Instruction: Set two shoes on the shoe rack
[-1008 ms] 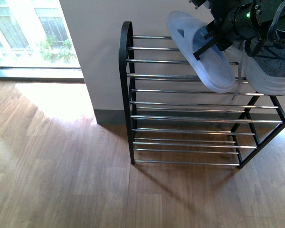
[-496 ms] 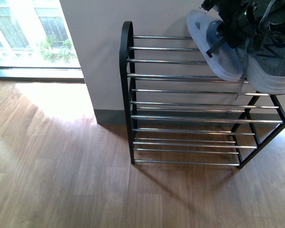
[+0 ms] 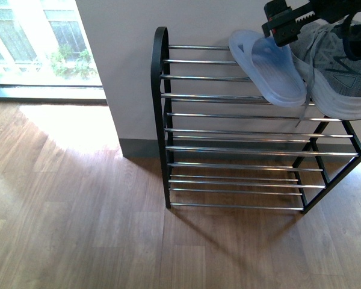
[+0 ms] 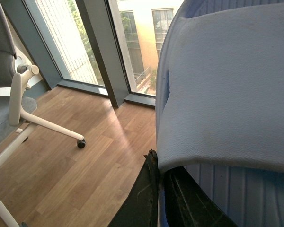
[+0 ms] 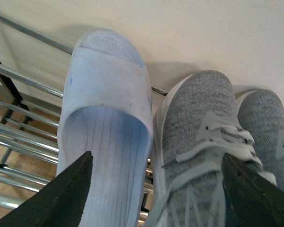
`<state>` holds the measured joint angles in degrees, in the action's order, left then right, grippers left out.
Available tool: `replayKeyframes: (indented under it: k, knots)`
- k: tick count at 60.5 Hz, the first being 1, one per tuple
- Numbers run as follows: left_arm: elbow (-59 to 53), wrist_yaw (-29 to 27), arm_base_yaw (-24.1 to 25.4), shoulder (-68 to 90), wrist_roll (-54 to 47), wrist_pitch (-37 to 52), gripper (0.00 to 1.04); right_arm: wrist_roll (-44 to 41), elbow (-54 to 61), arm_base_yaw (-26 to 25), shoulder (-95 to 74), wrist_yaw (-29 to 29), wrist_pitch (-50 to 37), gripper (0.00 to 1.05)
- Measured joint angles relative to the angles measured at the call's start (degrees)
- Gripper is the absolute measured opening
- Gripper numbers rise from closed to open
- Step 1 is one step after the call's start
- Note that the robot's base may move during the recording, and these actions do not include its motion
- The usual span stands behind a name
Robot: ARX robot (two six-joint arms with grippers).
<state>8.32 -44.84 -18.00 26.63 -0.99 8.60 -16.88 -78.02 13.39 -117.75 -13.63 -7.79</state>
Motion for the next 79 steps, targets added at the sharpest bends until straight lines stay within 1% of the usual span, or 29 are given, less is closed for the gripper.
replayKeyframes:
  k: [1,5,8,10,11,12,13,14,15,16,17,19,20,22,26,38,42,44,63,66,69,72,79]
  knots:
    - [0.00,0.00,0.00,0.00,0.00,0.00,0.02,1.79,1.33,-0.28,1.57,1.27,0.28,0.86]
    - [0.00,0.02,0.00,0.00,0.00,0.00,0.02,5.33,4.98,-0.81,5.86,2.25,0.98,0.96]
    - [0.00,0.00,0.00,0.00,0.00,0.00,0.02,6.91,5.97,-1.11,7.63,2.29,1.07,0.96]
    - [0.00,0.00,0.00,0.00,0.00,0.00,0.02,8.74,7.48,-1.44,8.33,2.03,-3.30,0.93]
    - [0.00,0.02,0.00,0.00,0.00,0.00,0.02,9.99,9.35,-1.62,9.03,2.08,-8.83,0.89]
    - [0.00,0.02,0.00,0.00,0.00,0.00,0.02,10.54,10.40,-1.77,9.31,2.14,-11.74,0.88]
    - [0.00,0.04,0.00,0.00,0.00,0.00,0.02,11.63,12.63,-2.03,9.88,2.40,-17.44,0.84]
    - [0.00,0.02,0.00,0.00,0.00,0.00,0.02,11.82,13.86,-2.16,10.19,2.58,-20.17,0.83]
    - [0.00,0.02,0.00,0.00,0.00,0.00,0.02,12.76,16.41,-2.40,10.78,2.80,-25.42,0.79]
    - [0.00,0.02,0.00,0.00,0.02,0.00,0.02,13.07,17.75,-2.54,11.10,2.95,-27.78,0.78]
    - [0.00,0.02,0.00,0.00,0.00,0.00,0.02,13.62,20.39,-2.73,11.76,3.23,-32.13,0.74]
    - [0.00,-0.02,0.00,0.00,0.00,0.00,0.02,14.01,23.06,-2.99,12.48,3.58,-36.00,0.71]
    - [0.00,-0.04,0.02,0.00,0.00,0.00,0.02,14.40,25.62,-3.19,13.18,3.87,-39.39,0.67]
    - [0.00,-0.04,0.00,0.00,0.00,0.00,0.02,14.84,29.00,-3.50,14.36,4.26,-43.41,0.62]
    - [0.00,0.00,0.00,0.00,0.00,0.00,0.02,15.41,34.38,-4.17,17.16,4.83,-48.37,0.51]
    - [0.00,0.00,0.00,0.00,0.00,0.00,0.02,16.06,45.90,-6.38,25.59,6.64,-52.61,0.20]
    - [0.00,0.00,0.00,0.00,0.00,0.00,0.02,16.09,50.27,-6.93,28.55,7.39,-53.27,0.05]
    - [0.00,0.00,0.00,0.00,0.00,0.00,0.02,15.93,51.56,-7.17,29.53,7.65,-53.44,0.01]
    - [0.00,0.00,0.00,0.00,0.00,0.00,0.02,16.26,62.36,-9.25,40.24,9.57,-53.55,0.01]
    - [0.00,0.00,0.00,0.00,0.00,0.00,0.02,16.26,64.59,-9.60,40.87,10.03,-55.98,0.01]
    - [0.00,0.00,0.00,0.00,0.02,0.00,0.02,16.26,66.01,-9.99,41.55,10.51,-56.37,0.01]
    - [0.00,0.02,0.00,0.00,0.00,0.00,0.02,16.24,67.73,-11.65,42.88,13.27,-55.74,0.01]
    - [0.00,0.00,0.00,0.00,0.00,0.00,0.02,16.26,70.88,-13.29,49.37,13.44,-52.65,0.01]
